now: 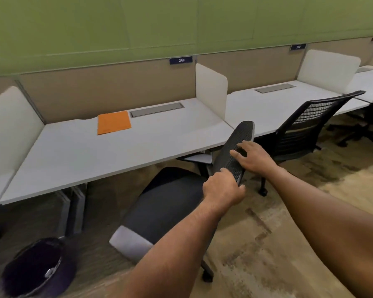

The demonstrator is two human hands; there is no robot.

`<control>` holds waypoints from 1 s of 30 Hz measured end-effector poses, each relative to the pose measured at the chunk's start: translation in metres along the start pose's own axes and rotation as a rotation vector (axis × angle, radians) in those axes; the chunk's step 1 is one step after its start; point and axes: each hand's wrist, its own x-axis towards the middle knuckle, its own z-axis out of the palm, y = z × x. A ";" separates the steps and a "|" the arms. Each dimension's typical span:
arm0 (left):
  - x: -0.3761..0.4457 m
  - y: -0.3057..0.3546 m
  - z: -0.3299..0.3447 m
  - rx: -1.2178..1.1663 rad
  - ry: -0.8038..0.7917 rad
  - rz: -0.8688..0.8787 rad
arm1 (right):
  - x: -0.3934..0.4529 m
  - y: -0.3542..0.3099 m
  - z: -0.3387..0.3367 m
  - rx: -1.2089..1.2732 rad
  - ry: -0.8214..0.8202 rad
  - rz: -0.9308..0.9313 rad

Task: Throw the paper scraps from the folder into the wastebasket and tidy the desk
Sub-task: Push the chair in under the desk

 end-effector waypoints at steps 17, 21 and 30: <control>-0.062 -0.099 -0.032 0.083 0.022 -0.173 | 0.024 0.013 0.013 0.075 0.011 -0.101; -0.083 -0.146 -0.052 0.127 0.087 -0.209 | 0.005 -0.002 0.022 0.085 0.113 -0.093; -0.110 -0.226 -0.087 0.172 0.116 -0.177 | -0.041 -0.035 0.042 0.065 0.238 -0.199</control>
